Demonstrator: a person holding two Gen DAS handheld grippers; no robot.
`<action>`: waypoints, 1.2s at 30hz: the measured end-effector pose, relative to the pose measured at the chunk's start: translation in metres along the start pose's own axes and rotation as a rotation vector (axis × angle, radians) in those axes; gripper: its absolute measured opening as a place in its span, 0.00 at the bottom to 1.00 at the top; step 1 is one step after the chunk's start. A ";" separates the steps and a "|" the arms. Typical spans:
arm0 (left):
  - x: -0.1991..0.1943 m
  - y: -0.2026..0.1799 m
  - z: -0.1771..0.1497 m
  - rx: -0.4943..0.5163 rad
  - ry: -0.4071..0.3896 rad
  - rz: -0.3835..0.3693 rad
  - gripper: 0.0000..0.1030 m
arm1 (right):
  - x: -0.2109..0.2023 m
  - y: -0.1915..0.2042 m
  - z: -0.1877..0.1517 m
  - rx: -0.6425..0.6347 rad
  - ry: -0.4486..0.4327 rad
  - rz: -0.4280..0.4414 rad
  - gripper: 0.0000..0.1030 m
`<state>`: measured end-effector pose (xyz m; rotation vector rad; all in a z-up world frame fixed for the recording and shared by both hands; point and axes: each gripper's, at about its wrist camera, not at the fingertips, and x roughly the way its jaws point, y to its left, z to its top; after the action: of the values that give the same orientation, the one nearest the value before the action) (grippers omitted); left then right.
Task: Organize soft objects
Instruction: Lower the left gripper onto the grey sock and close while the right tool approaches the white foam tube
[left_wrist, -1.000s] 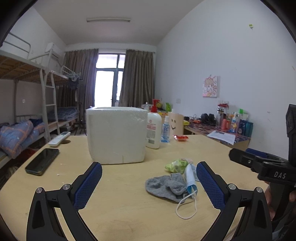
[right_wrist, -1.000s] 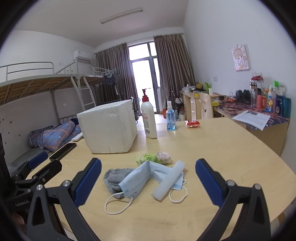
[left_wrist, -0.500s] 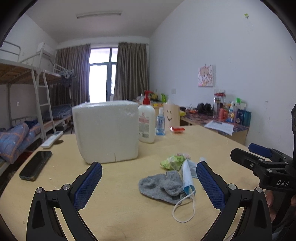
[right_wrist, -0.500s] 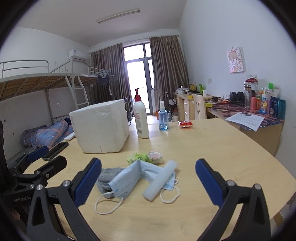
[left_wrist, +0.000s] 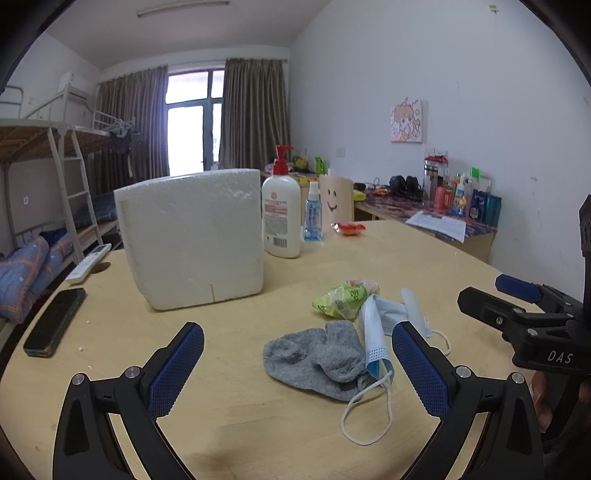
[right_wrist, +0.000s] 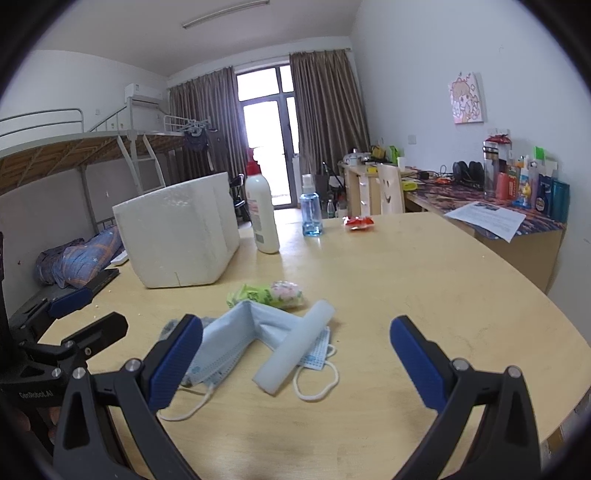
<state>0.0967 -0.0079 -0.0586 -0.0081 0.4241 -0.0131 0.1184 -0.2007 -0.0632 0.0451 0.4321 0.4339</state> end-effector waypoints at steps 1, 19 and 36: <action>0.002 -0.001 0.000 0.004 0.009 -0.001 0.99 | 0.001 -0.001 0.000 0.002 0.005 -0.003 1.00; 0.038 -0.010 0.002 0.020 0.159 -0.020 0.99 | 0.024 -0.018 -0.008 0.025 0.120 0.008 1.00; 0.071 0.005 -0.004 -0.046 0.318 -0.058 0.69 | 0.040 -0.012 -0.010 0.017 0.201 0.059 1.00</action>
<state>0.1599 -0.0041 -0.0919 -0.0646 0.7419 -0.0627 0.1517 -0.1953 -0.0893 0.0304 0.6332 0.4949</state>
